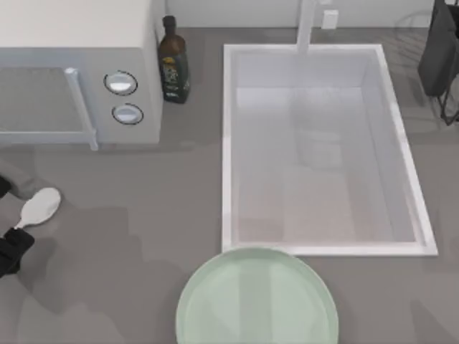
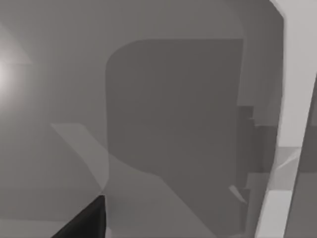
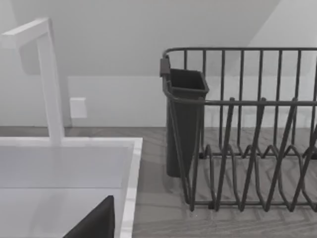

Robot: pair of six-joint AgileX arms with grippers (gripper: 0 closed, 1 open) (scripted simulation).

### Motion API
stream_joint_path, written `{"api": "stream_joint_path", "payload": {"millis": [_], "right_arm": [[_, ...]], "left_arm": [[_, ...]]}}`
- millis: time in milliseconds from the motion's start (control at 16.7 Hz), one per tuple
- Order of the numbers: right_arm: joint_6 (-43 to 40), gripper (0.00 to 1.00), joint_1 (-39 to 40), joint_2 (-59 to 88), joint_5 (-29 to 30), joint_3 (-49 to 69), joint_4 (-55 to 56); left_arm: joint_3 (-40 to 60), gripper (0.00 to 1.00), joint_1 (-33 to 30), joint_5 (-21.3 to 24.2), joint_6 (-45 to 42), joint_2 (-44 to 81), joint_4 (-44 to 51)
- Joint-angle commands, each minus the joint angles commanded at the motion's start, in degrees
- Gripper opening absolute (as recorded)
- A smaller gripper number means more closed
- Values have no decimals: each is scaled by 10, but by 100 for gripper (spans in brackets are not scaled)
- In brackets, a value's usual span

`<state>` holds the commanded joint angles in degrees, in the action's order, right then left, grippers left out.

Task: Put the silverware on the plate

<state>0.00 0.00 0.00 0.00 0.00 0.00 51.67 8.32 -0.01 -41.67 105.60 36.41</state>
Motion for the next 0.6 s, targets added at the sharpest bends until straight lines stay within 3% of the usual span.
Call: {"api": "stream_joint_path", "payload": {"millis": [60,600], "right_arm": [[0,100,0,0,0,0,0],[0,100,0,0,0,0,0]], "left_arm": [[0,100,0,0,0,0,0],[0,32,0,0,0,0,0]]}}
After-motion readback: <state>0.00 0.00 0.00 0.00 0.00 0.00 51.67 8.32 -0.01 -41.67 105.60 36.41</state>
